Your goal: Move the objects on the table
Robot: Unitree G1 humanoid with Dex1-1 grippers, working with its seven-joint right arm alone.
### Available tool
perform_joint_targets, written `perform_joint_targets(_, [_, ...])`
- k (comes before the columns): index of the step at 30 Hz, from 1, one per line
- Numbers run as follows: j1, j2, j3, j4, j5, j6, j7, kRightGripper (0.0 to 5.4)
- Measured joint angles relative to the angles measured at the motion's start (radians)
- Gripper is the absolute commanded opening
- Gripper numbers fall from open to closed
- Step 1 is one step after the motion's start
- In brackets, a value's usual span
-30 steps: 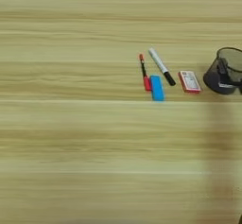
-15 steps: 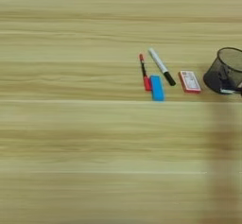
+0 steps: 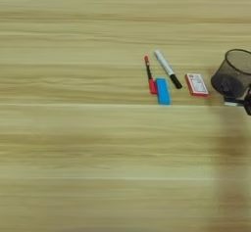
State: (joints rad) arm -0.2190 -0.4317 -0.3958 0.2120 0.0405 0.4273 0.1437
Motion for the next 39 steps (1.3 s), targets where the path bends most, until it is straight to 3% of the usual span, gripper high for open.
perform_joint_targets(39, [-0.142, -0.024, 0.014, 0.36, 0.008, -0.204, 0.003, 5.37])
